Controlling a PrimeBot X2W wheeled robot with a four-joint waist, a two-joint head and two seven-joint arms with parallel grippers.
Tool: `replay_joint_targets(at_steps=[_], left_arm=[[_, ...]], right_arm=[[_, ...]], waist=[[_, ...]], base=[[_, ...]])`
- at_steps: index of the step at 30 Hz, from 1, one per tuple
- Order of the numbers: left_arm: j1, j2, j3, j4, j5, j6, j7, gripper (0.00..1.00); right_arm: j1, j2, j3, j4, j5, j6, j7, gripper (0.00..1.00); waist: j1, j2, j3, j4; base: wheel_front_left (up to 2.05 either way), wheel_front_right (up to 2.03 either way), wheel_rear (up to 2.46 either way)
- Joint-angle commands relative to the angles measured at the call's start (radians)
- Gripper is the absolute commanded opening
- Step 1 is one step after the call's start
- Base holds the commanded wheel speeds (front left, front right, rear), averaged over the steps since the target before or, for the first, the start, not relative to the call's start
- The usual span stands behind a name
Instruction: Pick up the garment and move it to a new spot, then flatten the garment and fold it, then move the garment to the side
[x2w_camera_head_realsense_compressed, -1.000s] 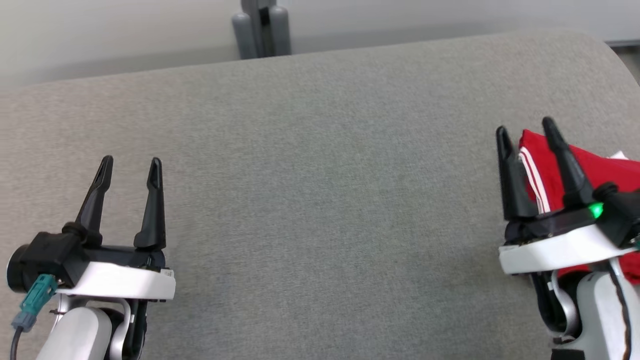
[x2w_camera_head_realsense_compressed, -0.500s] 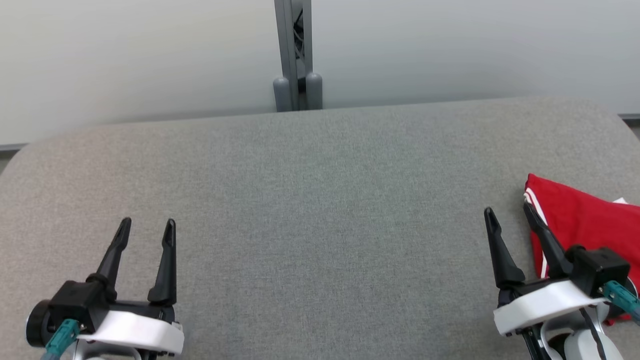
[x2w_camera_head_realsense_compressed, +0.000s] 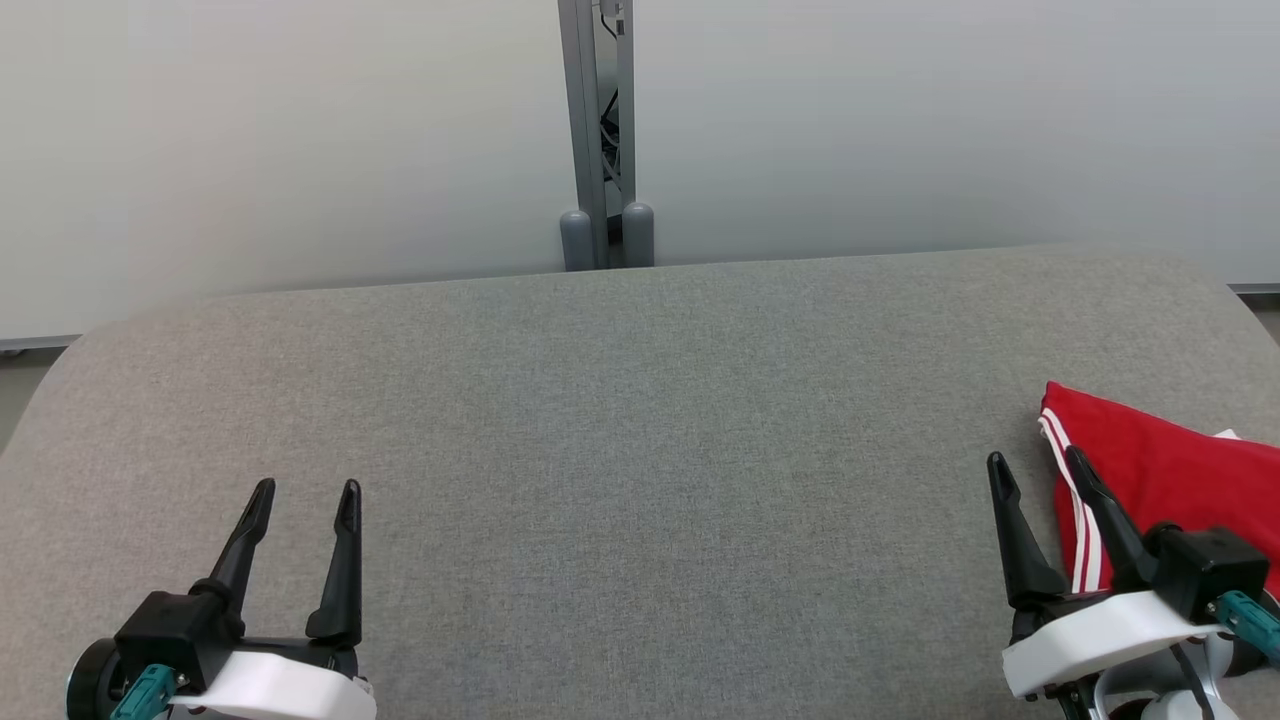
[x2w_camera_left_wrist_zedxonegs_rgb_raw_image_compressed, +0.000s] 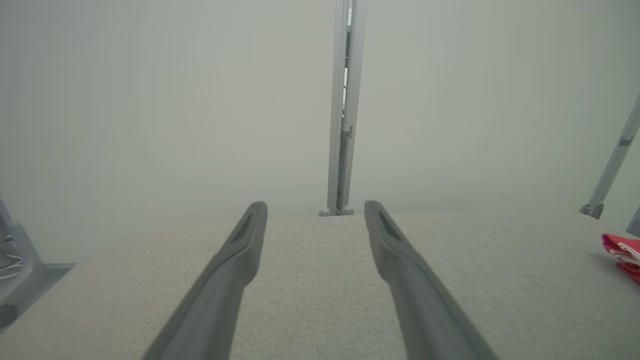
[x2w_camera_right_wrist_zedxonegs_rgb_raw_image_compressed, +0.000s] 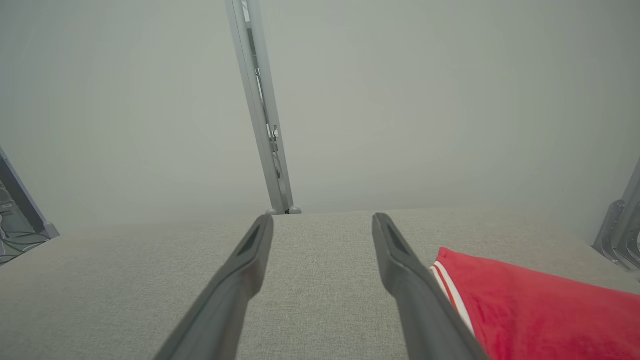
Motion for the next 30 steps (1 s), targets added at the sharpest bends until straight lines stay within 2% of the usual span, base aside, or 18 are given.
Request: replay_joint_targets(at_steps=[1,29,30], left_arm=[[0.007,0.006,0.005,0.006,-0.004,0.009,0.0,1.0],[-0.02,0.008,-0.015,0.029,-0.005,0.028,0.01,1.0],[-0.007,0.001,-0.016,0.027,-0.007,0.025,0.012,0.0]], right_arm=[[0.009,-0.004,0.0,-0.005,0.001,0.0,0.001,1.0],[0.002,-0.004,0.004,-0.021,-0.005,0.0,0.025,1.0],[0.003,0.0,0.004,-0.017,-0.003,0.0,0.021,0.0]], waist=[[0.0,0.0,-0.002,0.0],[0.0,0.0,0.01,0.01],[0.0,0.0,0.01,0.01]], base=[[0.0,0.0,0.0],[0.0,0.0,0.0],[0.0,0.0,0.0]])
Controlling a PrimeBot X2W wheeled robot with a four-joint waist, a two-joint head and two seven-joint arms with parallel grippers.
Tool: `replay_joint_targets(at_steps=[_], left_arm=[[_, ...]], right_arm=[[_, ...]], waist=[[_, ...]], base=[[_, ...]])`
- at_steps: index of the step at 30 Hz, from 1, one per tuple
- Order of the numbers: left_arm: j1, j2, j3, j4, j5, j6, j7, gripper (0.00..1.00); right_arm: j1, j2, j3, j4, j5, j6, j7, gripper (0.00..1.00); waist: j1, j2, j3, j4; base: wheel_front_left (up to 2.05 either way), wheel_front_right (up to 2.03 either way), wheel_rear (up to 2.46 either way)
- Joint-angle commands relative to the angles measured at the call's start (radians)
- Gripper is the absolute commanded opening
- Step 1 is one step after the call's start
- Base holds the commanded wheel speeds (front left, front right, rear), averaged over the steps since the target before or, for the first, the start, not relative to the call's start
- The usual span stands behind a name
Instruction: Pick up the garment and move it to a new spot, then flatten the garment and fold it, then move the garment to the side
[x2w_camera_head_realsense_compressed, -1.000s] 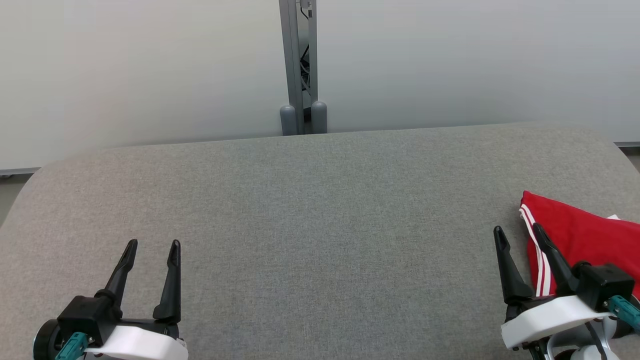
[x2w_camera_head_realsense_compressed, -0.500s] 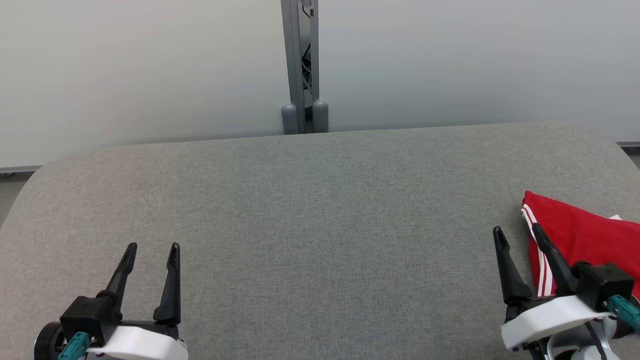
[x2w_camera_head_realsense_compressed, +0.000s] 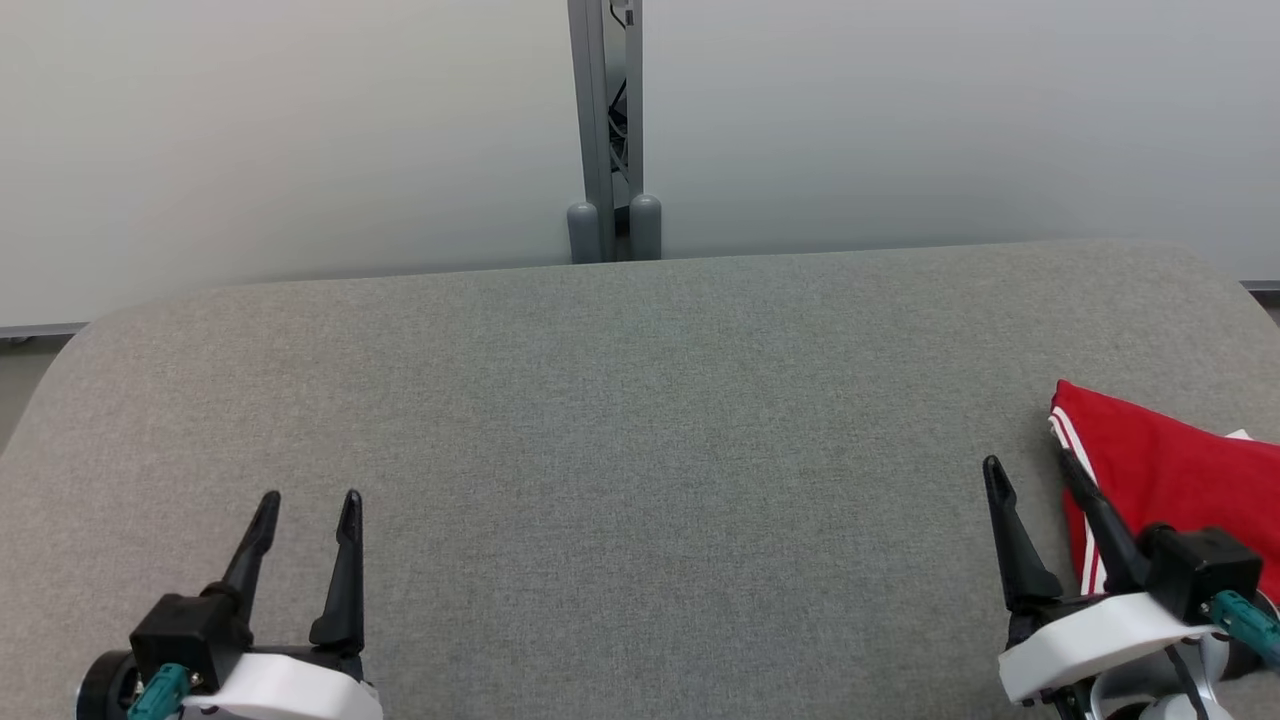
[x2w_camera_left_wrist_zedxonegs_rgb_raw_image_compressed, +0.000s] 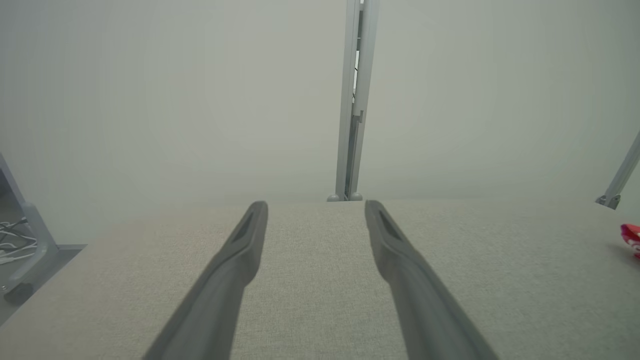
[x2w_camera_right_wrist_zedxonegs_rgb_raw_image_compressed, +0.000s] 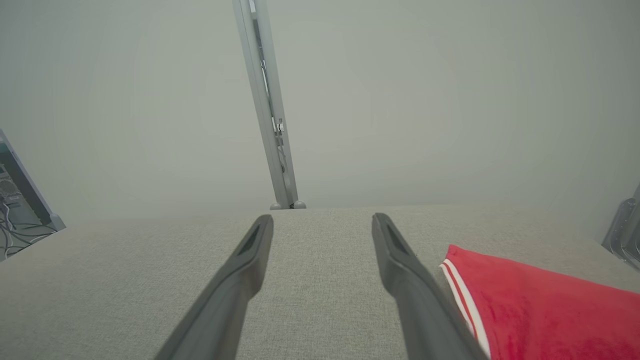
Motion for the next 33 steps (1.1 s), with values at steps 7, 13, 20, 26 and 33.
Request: replay_joint_targets(at_steps=[7,13,20,26,33], left_arm=[[0.006,-0.03,0.003,0.016,-0.087,-0.026,-0.003,0.0],[-0.004,-0.051,0.009,0.027,-0.178,-0.052,-0.006,0.0],[-0.009,-0.071,0.017,0.033,-0.262,-0.077,-0.01,0.0],[-0.014,-0.09,0.024,0.039,-0.34,-0.1,-0.013,0.0],[-0.019,-0.111,0.031,0.046,-0.425,-0.124,-0.016,0.0]], right_arm=[[-0.008,-0.001,-0.033,0.028,0.106,0.0,0.045,0.0],[-0.021,-0.006,-0.069,0.044,0.216,0.0,0.095,0.0],[-0.034,-0.009,-0.103,0.059,0.316,0.0,0.14,0.0],[-0.045,-0.012,-0.134,0.074,0.41,0.0,0.182,0.0],[-0.058,-0.016,-0.168,0.089,0.511,0.0,0.228,0.0]], waist=[[0.0,0.0,0.002,0.0],[0.0,0.0,0.004,0.0],[0.0,0.0,0.006,0.001],[0.0,0.0,0.008,0.001],[0.0,0.0,0.011,0.001]], base=[[0.0,0.0,0.0],[0.0,0.0,0.0],[0.0,0.0,0.0],[0.0,0.0,0.0],[0.0,0.0,0.0]])
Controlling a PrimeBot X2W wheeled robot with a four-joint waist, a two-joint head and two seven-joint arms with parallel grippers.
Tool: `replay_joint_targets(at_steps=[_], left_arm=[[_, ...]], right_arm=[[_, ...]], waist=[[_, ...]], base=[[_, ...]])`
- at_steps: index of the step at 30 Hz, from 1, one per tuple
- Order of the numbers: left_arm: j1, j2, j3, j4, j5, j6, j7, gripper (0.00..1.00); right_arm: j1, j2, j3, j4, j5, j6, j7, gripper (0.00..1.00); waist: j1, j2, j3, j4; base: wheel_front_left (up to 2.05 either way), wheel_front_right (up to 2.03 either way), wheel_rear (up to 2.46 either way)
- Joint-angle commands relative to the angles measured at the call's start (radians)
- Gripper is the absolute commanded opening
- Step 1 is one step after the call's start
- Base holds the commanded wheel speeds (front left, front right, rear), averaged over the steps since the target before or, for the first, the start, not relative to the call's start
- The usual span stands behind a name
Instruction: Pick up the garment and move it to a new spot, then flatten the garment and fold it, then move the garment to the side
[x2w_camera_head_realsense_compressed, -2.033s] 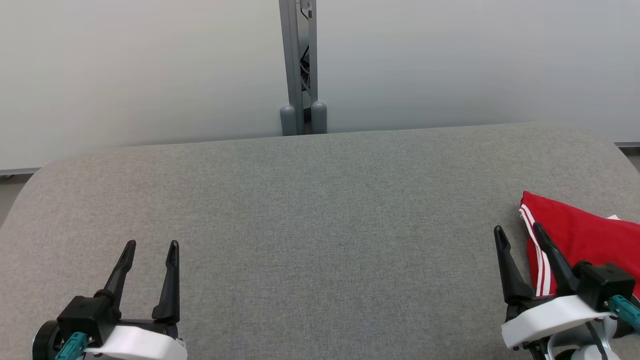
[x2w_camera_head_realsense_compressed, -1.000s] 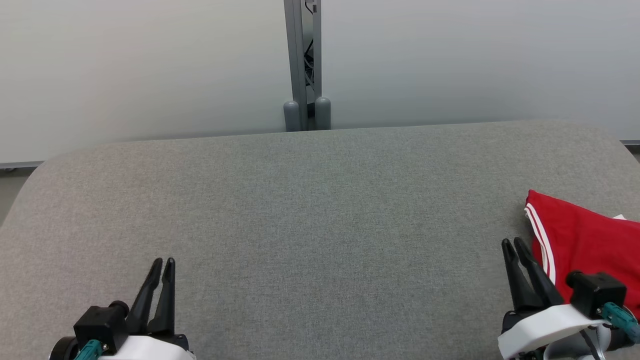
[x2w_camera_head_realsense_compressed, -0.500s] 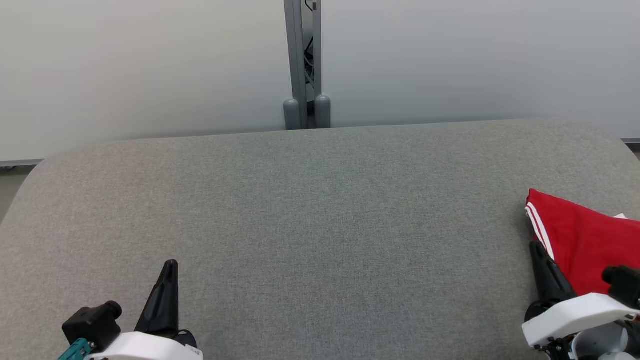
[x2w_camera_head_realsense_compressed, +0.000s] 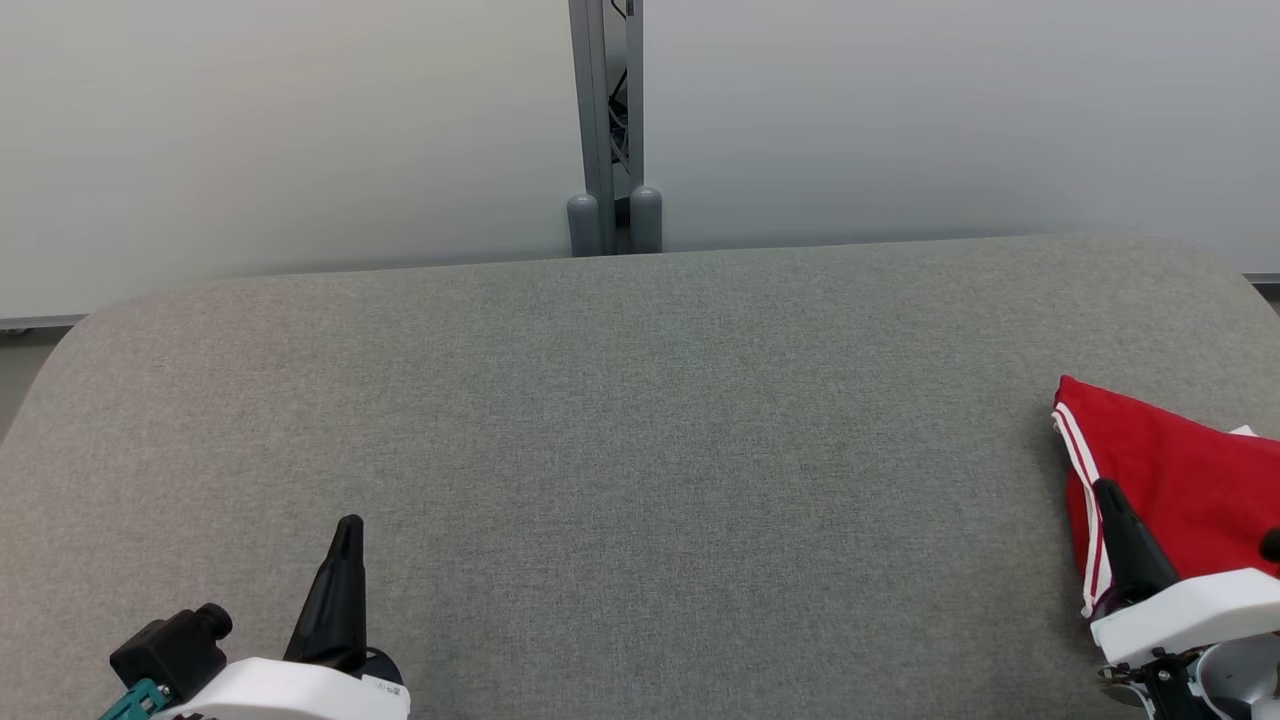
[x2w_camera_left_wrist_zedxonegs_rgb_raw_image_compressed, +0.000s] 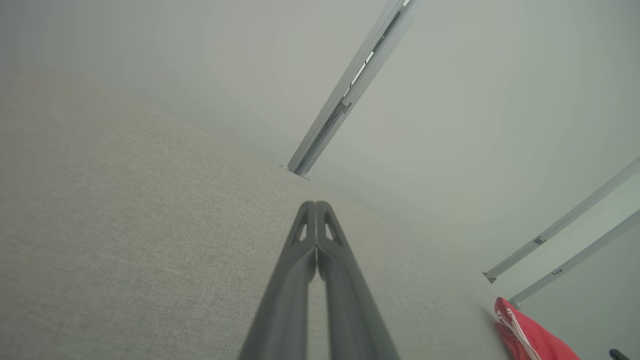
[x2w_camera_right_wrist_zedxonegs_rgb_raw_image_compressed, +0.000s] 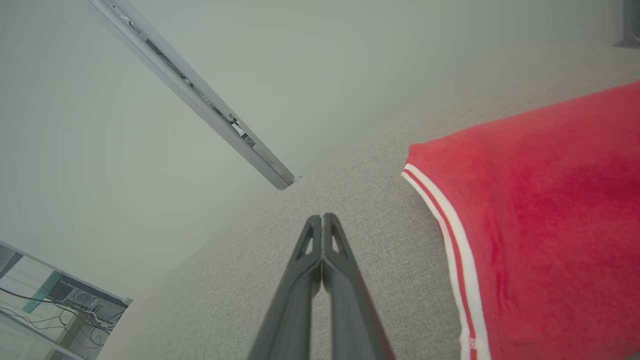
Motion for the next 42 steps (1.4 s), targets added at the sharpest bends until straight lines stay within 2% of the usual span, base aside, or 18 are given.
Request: replay_joint_targets(at_steps=[1,23,42], left_arm=[[-0.035,-0.001,0.012,-0.009,-0.034,-0.013,-0.006,0.0],[-0.047,-0.056,0.031,0.01,-0.26,-0.079,-0.014,0.0],[-0.054,-0.093,0.044,0.023,-0.414,-0.125,-0.02,0.0]], right_arm=[[-0.031,-0.012,-0.017,-0.007,0.04,0.0,0.017,0.0],[-0.065,-0.021,-0.11,0.036,0.31,0.0,0.141,0.0],[-0.088,-0.026,-0.174,0.066,0.491,0.0,0.227,0.0]], waist=[[0.0,0.0,0.001,0.0],[0.0,0.0,0.008,0.001],[0.0,0.0,0.015,0.001]], base=[[0.0,0.0,0.0],[0.0,0.0,0.0],[0.0,0.0,0.0]])
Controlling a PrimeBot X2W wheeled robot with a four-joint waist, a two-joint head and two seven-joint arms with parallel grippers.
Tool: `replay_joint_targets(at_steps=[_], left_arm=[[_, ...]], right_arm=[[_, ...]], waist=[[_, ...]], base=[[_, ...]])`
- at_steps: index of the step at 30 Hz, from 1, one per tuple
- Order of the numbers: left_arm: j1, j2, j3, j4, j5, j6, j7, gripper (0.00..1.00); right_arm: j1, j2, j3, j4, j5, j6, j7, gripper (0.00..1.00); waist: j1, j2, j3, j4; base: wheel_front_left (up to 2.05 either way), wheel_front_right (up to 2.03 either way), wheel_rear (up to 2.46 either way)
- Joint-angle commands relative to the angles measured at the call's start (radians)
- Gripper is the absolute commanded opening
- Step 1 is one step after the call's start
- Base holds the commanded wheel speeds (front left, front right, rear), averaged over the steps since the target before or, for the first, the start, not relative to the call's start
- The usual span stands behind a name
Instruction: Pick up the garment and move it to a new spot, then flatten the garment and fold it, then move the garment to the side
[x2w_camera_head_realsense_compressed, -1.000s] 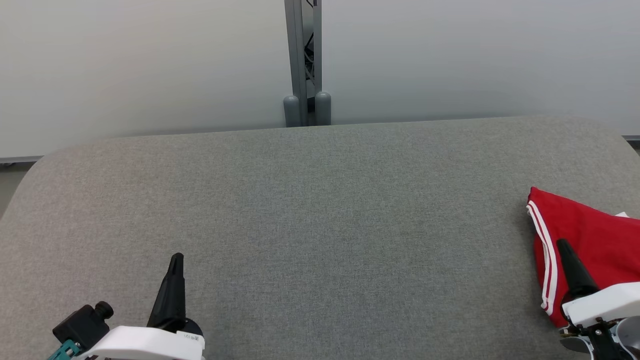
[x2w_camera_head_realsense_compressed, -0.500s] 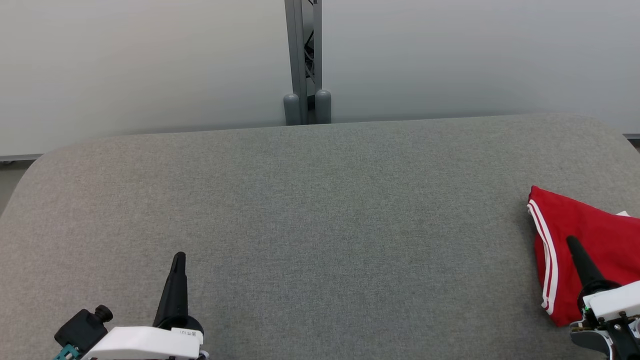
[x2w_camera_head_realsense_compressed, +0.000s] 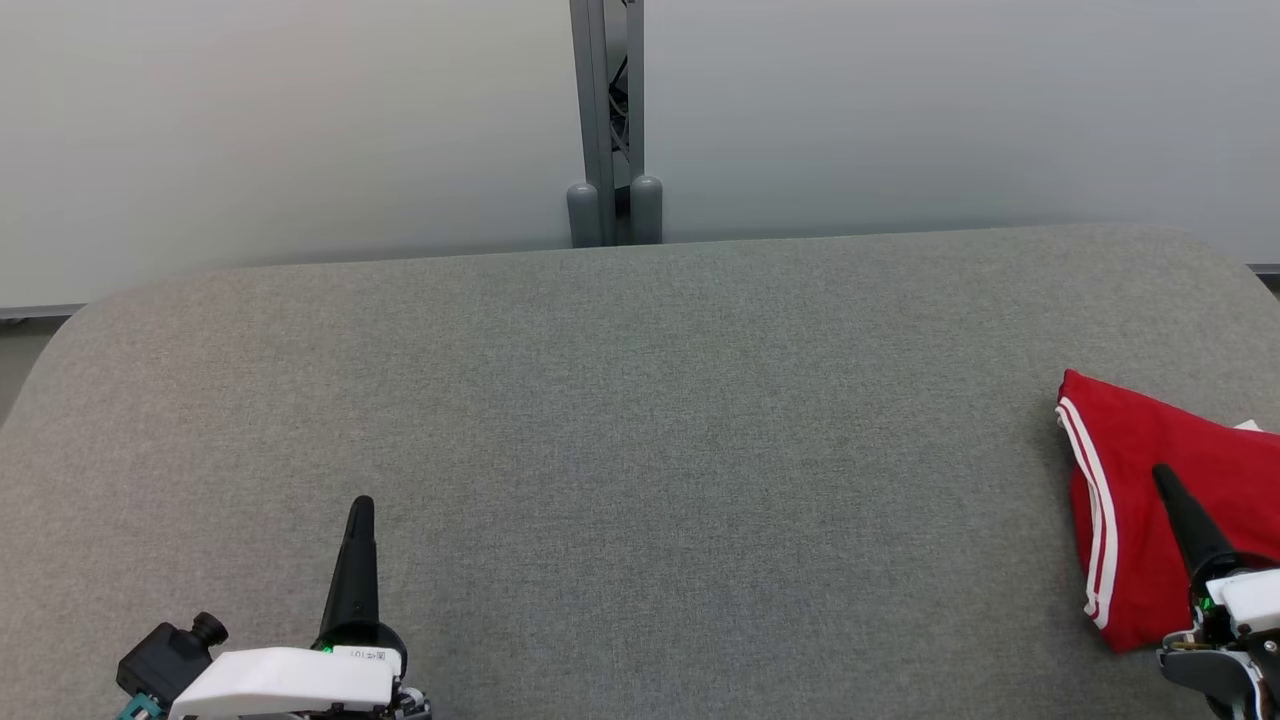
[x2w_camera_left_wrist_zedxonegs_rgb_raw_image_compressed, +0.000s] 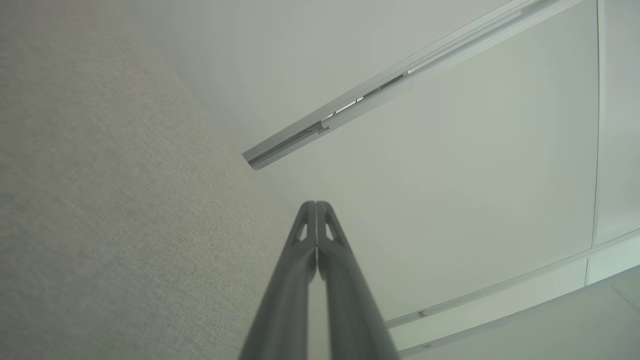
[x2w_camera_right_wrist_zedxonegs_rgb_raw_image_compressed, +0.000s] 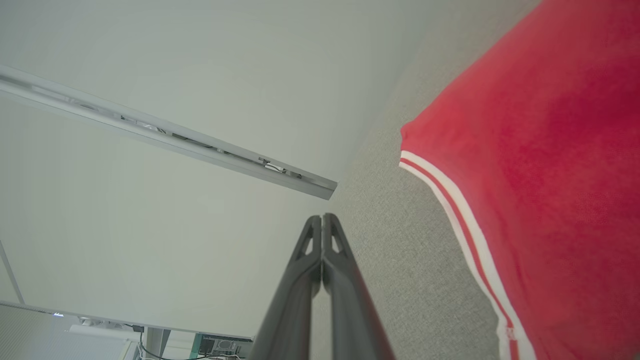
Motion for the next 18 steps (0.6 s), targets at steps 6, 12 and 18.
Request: replay_joint_targets(at_steps=[6,12,18], left_arm=[[-0.025,-0.01,0.012,-0.001,-0.065,-0.025,-0.006,0.0],[-0.028,-0.021,0.016,0.003,-0.106,-0.038,-0.009,0.0],[-0.029,-0.031,0.019,0.007,-0.146,-0.05,-0.009,0.0]], right_arm=[[-0.03,-0.012,-0.029,0.007,0.079,0.0,0.038,0.0],[-0.034,-0.014,-0.046,0.014,0.13,0.0,0.062,0.0],[-0.041,-0.015,-0.064,0.022,0.178,0.0,0.084,0.0]], waist=[[0.0,0.0,0.003,0.0],[0.0,0.0,0.005,0.0],[0.0,0.0,0.007,0.001]], base=[[0.0,0.0,0.0],[0.0,0.0,0.0],[0.0,0.0,0.0]])
